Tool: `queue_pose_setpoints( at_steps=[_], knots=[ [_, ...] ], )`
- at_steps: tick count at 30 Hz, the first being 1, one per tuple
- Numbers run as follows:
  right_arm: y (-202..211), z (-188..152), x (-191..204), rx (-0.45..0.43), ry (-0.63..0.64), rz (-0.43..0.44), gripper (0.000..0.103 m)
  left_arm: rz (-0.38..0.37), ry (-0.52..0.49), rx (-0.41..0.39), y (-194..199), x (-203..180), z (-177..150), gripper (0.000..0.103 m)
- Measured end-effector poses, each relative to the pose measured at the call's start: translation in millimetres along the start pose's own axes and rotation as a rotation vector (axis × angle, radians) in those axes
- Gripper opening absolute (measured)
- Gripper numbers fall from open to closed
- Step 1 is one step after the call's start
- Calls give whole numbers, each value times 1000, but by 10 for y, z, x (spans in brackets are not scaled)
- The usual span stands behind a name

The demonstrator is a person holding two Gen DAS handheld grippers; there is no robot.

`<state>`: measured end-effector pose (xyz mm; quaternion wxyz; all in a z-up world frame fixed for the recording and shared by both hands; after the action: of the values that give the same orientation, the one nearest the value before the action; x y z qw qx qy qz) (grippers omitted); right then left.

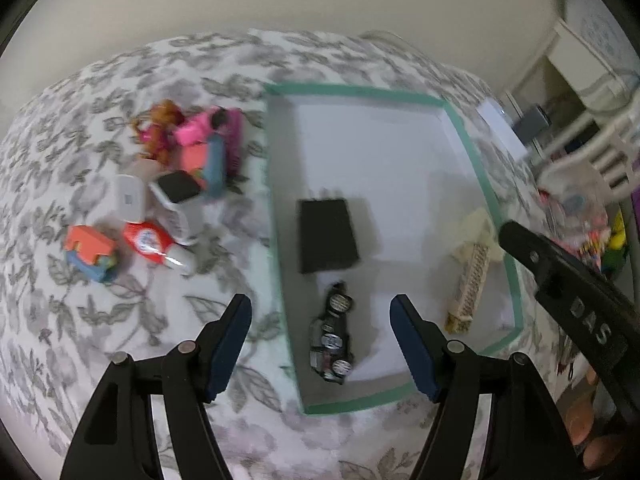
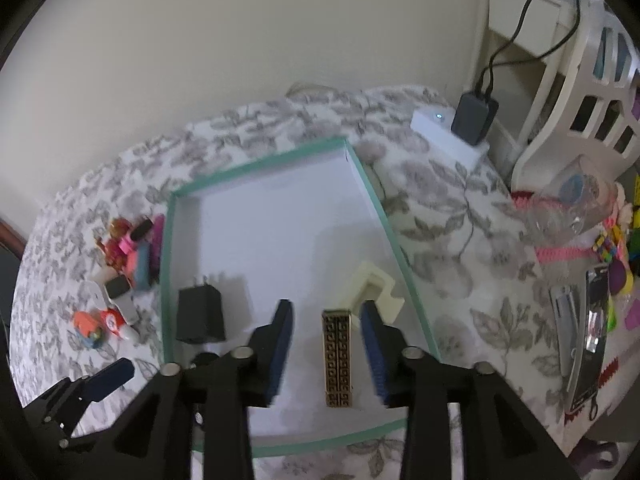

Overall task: Organize rigid objects
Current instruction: 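Carry bar and toy car into the tray and open both tools, then move both open tools back toward the remaining object cluster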

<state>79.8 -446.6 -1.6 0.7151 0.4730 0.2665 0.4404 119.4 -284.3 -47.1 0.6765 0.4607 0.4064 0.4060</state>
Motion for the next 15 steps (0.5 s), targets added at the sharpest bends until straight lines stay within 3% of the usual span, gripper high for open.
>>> queue_pose_setpoints(
  at_steps=[5,7,11,15],
  knots=[
    [-40,-3,85,0,9,23,58,81,103,-49,147,346,109,73],
    [-111,-29,109,7,5,42,69,130,149,-56,183,520,138,73],
    [-238,-99,128,39,-23,86,73,211,222,-41,182,849,117,73],
    [-297,-124,114,37,-55,106,95,194,297,-16,155,1053,110,73]
  ],
)
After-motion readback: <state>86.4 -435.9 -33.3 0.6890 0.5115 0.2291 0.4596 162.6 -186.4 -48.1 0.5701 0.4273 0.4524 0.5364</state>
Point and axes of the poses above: each gripper's, at about its wrist camera, not at the fingertips, and y roughly against the way its jaws point, x to its left, z to its top, the point moved 4 cm from there along -y, roughly the way its jaws point, and after that the axes turned 4 degrees about x, right-handed, at the moved point
